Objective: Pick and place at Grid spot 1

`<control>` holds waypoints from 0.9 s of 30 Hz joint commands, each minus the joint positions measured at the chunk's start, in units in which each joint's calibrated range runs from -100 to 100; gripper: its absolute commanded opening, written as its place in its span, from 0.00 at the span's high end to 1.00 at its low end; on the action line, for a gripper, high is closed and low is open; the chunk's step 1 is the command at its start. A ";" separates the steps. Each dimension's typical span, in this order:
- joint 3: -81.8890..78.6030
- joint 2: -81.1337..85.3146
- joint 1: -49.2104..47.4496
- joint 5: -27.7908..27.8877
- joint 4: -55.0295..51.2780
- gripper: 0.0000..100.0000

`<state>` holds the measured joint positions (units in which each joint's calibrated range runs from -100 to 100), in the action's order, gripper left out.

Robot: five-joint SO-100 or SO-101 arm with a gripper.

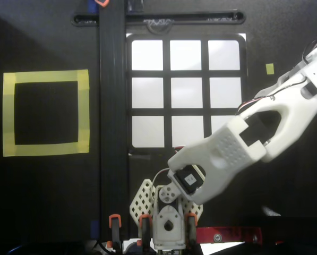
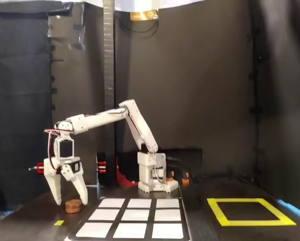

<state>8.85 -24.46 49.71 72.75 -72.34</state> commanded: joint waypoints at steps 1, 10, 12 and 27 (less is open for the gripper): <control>1.42 -0.01 0.52 0.44 -0.18 0.67; 1.42 -2.75 0.35 1.07 0.57 0.70; 1.42 -2.84 0.35 1.17 0.57 0.78; 1.69 7.98 -0.57 0.83 -6.15 0.90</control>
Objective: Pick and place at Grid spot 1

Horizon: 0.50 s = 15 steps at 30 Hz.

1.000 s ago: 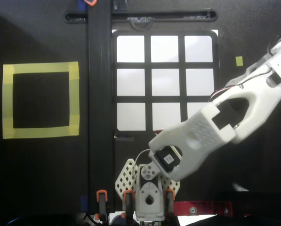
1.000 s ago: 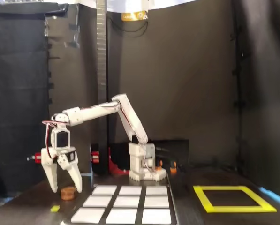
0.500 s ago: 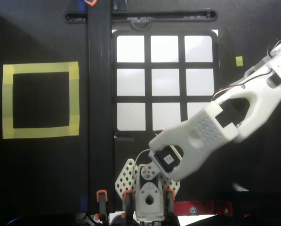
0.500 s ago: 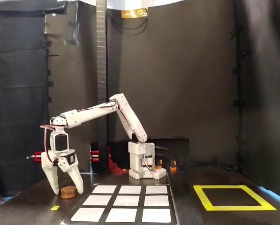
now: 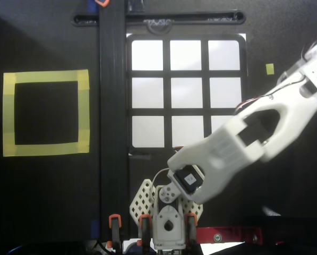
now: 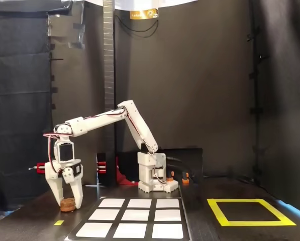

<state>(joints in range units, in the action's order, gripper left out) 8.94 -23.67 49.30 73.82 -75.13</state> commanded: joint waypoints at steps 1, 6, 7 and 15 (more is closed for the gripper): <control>1.60 9.68 -0.16 -0.24 -5.11 0.90; 1.60 19.64 -0.33 -0.39 -11.83 0.90; 1.60 20.84 -0.25 -0.39 -12.83 0.90; 1.51 23.16 -1.17 -2.20 -15.49 0.90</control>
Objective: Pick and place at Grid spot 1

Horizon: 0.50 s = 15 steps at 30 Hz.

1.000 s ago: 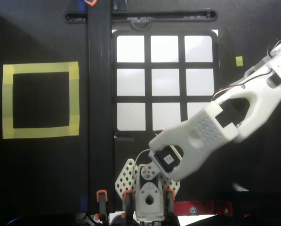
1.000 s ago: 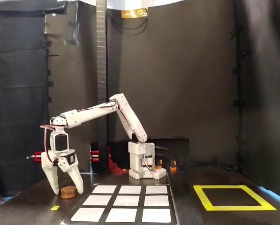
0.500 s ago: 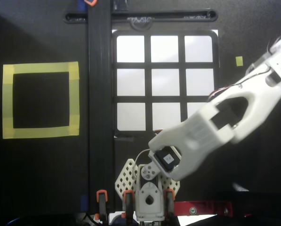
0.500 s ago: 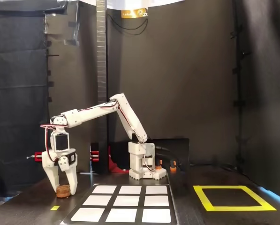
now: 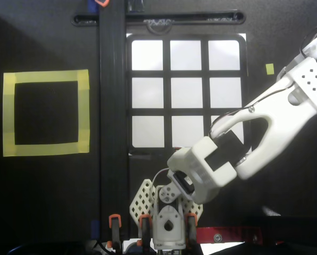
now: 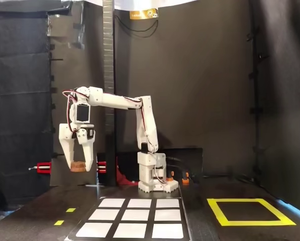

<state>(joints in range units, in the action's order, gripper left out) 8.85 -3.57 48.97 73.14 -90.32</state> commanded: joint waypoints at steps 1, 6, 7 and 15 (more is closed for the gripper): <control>1.60 3.14 -2.51 -3.32 -0.72 0.90; 1.51 4.17 -15.92 -18.36 -3.13 0.90; 1.51 4.34 -18.52 -20.95 -3.62 0.90; 1.23 4.77 -35.19 -41.03 -5.37 0.90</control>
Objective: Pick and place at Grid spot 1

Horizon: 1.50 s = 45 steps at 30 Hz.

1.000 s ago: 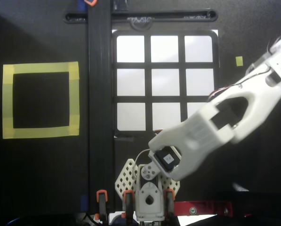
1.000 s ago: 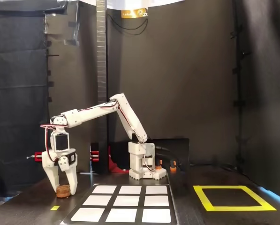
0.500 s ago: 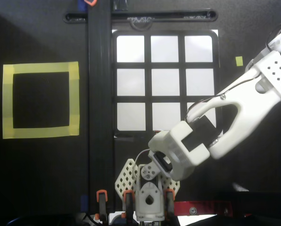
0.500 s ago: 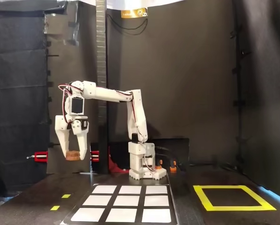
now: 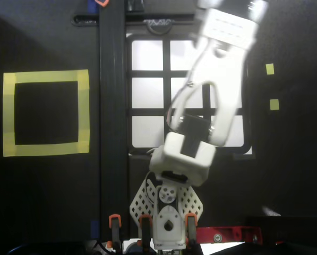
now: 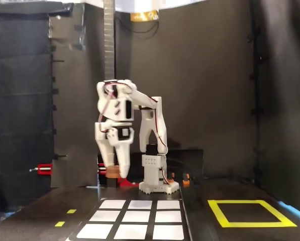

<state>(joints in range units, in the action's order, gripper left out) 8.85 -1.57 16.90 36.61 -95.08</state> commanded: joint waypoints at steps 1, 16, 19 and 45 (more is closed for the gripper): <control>0.77 2.77 -4.96 -6.54 -0.61 0.90; -8.67 10.06 -16.02 -28.47 1.72 0.90; -8.67 10.06 -16.27 -30.82 0.56 0.90; -10.68 -17.75 -22.81 -32.19 23.30 0.90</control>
<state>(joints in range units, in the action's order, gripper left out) -1.92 -18.54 -6.23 4.32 -73.16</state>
